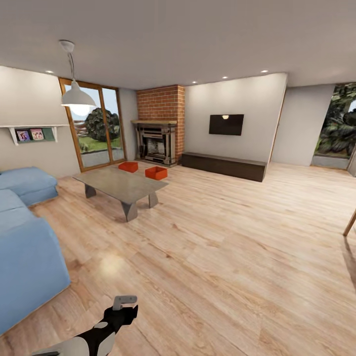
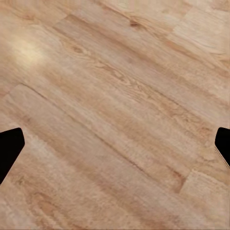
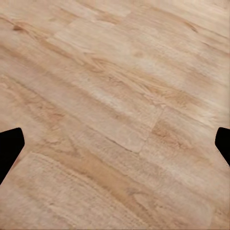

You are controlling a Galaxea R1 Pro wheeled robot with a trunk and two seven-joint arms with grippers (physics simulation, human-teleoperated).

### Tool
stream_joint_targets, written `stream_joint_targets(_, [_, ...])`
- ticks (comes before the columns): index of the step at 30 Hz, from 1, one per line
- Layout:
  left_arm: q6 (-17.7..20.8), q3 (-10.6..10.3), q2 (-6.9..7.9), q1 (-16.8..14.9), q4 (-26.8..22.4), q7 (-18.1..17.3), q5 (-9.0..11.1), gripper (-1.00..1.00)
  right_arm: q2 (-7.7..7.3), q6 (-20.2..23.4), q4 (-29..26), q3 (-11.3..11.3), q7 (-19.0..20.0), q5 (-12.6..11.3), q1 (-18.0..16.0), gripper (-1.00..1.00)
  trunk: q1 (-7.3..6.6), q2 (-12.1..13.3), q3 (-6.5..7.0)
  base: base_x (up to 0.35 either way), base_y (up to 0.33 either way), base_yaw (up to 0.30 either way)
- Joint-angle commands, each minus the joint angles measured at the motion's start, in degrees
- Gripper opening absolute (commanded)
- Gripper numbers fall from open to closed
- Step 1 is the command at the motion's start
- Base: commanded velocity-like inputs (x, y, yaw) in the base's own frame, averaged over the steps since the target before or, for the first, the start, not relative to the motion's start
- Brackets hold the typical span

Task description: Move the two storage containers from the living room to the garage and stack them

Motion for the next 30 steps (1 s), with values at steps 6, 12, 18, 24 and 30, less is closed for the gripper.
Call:
stream_joint_targets(6, [-0.38,0.49,0.01,-0.11,0.22,-0.01,-0.57,1.0,-0.01,-0.04,-0.06,0.03,-0.23,0.16,0.02,1.0,0.03,-0.03,-0.05,0.312,-0.138,0.0])
stream_joint_targets(12, [-0.38,0.49,0.01,-0.11,0.24,-0.01,-0.57,1.0,-0.01,-0.01,-0.06,0.03,-0.23,0.16,0.02,1.0,0.03,-0.03,-0.05,0.312,-0.138,0.0])
stream_joint_targets(18, [-0.38,0.49,0.01,-0.11,0.25,-0.01,-0.57,1.0,-0.01,0.04,-0.06,0.03,-0.23,0.16,0.02,1.0,0.03,-0.03,-0.05,0.312,-0.137,0.0])
stream_joint_targets(24, [-0.38,0.49,0.01,-0.11,0.23,-0.01,-0.57,1.0,-0.01,0.04,-0.06,0.03,-0.23,0.16,0.02,1.0,0.03,-0.03,-0.05,0.312,-0.138,0.0])
stream_joint_targets(30, [-0.38,0.49,0.01,-0.11,0.23,-0.01,-0.57,1.0,-0.01,0.04,-0.06,0.03,-0.23,0.16,0.02,1.0,0.03,-0.03,-0.05,0.312,-0.149,0.0])
